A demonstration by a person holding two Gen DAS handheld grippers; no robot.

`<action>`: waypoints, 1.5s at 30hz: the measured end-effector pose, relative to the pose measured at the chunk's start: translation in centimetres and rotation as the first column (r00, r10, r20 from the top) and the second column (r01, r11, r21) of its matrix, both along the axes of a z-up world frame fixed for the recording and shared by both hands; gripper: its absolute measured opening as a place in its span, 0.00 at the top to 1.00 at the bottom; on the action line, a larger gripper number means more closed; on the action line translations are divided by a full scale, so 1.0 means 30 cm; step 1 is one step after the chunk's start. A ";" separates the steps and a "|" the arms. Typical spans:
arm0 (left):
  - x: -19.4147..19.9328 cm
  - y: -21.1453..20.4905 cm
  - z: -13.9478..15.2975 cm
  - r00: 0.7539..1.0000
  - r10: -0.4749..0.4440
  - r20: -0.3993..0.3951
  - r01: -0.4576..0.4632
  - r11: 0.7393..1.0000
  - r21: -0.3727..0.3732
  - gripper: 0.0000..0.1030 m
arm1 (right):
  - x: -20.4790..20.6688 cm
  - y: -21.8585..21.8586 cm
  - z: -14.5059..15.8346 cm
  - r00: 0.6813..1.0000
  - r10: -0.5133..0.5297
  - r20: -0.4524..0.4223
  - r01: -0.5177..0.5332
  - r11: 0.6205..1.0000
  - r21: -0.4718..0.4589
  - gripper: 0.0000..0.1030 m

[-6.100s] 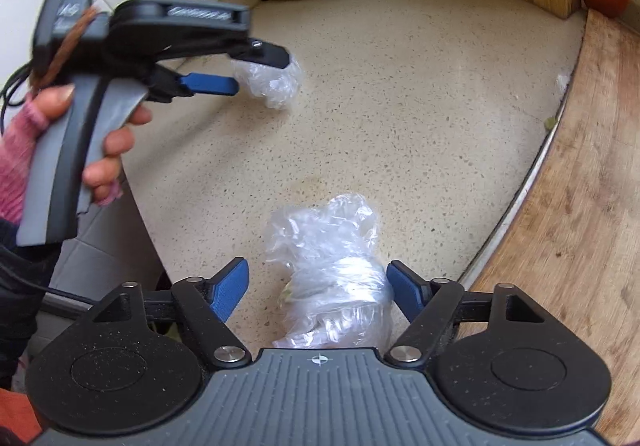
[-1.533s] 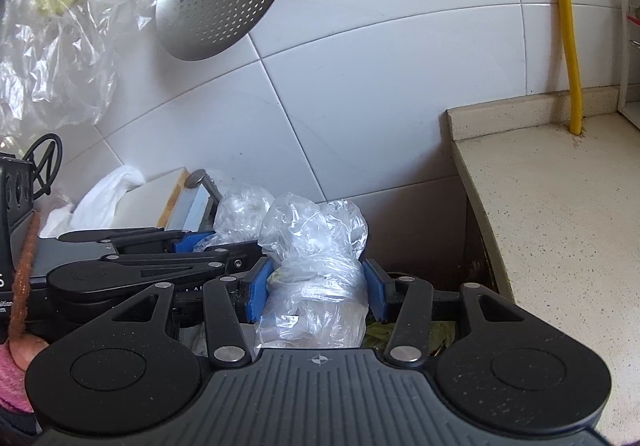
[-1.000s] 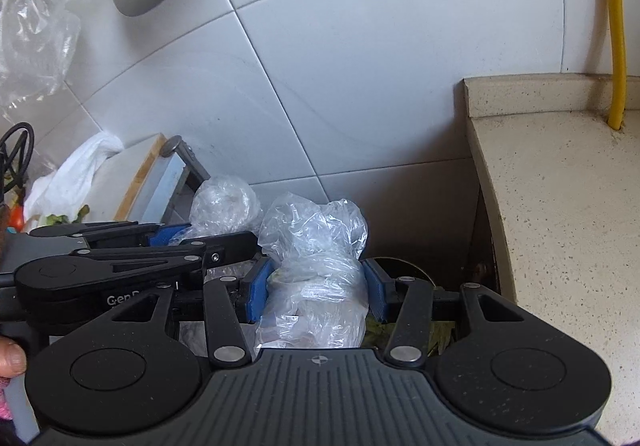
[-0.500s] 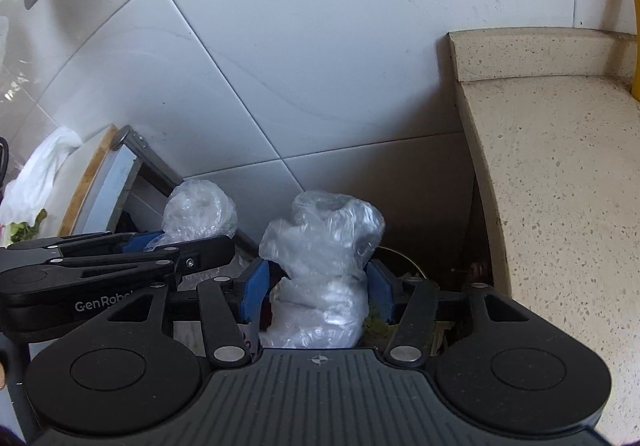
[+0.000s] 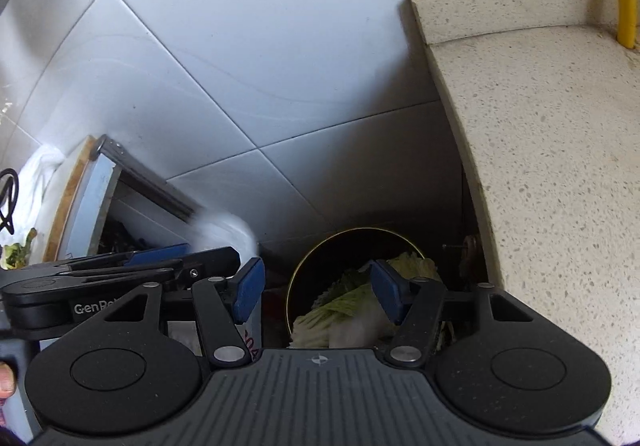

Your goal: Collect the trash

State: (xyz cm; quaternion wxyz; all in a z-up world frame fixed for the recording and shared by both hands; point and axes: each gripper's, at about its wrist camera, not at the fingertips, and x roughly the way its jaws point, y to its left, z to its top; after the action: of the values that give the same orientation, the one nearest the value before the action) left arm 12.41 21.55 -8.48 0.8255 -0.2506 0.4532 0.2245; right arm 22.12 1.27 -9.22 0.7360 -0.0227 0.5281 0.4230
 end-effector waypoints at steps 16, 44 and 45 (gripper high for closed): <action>-0.070 -0.038 0.063 1.000 -0.010 0.030 0.009 1.000 0.026 0.37 | -0.050 -0.091 0.102 0.995 -0.073 0.064 0.072 0.997 0.015 0.31; -0.322 -0.247 0.107 0.986 -0.163 0.040 0.158 0.981 0.112 0.30 | -0.413 -0.293 0.183 0.923 -0.272 0.272 0.293 0.955 -0.039 0.15; -0.326 -0.251 0.111 0.986 -0.164 0.041 0.158 0.980 0.119 0.30 | -0.418 -0.299 0.183 0.922 -0.275 0.272 0.296 0.954 -0.038 0.15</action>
State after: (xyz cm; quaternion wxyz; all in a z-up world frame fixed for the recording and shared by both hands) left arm 2.63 14.01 -5.14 0.8652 -0.1706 0.4372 0.1763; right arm 9.59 -7.69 -3.73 0.8519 -0.0304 0.4395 0.2831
